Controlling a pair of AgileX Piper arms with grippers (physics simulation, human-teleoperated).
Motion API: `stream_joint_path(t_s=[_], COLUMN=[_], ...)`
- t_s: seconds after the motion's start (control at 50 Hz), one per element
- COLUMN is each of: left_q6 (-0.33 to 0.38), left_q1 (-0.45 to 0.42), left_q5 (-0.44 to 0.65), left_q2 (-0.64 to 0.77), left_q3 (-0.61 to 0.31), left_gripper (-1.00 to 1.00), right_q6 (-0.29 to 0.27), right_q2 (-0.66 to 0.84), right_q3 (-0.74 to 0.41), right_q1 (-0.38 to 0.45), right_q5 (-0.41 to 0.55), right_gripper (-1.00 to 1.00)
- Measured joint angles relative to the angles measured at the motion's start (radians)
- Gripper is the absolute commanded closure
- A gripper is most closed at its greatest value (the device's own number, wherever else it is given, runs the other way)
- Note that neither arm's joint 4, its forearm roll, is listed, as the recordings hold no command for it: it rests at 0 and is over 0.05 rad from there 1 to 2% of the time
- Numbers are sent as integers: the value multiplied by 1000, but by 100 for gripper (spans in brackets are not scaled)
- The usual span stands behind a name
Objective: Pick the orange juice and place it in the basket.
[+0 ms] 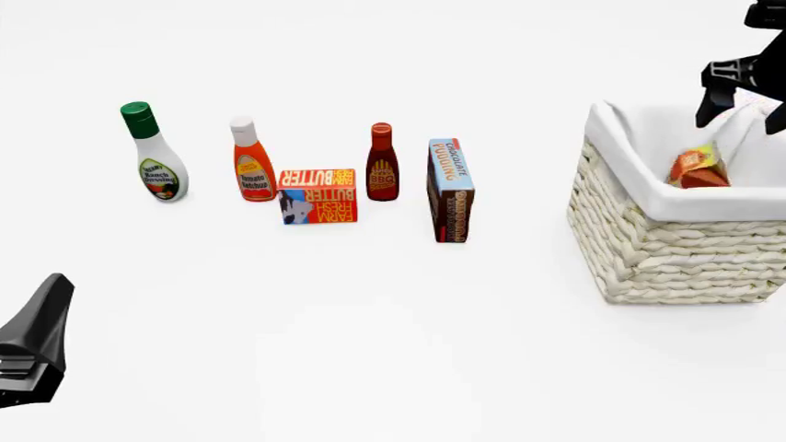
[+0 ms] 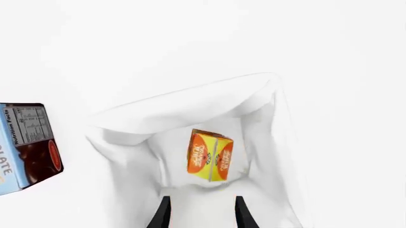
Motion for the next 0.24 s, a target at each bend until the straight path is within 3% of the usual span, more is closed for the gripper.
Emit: stream_joint_path(t_s=[0.24], left_q6=[0], left_q1=[0], left_q5=[0], left_q2=[0], left_q3=[0], left_gripper=[-100], right_q6=[-2], right_q2=[-2], right_q3=[0], right_q1=[-5], right_q5=[0], right_gripper=[-100])
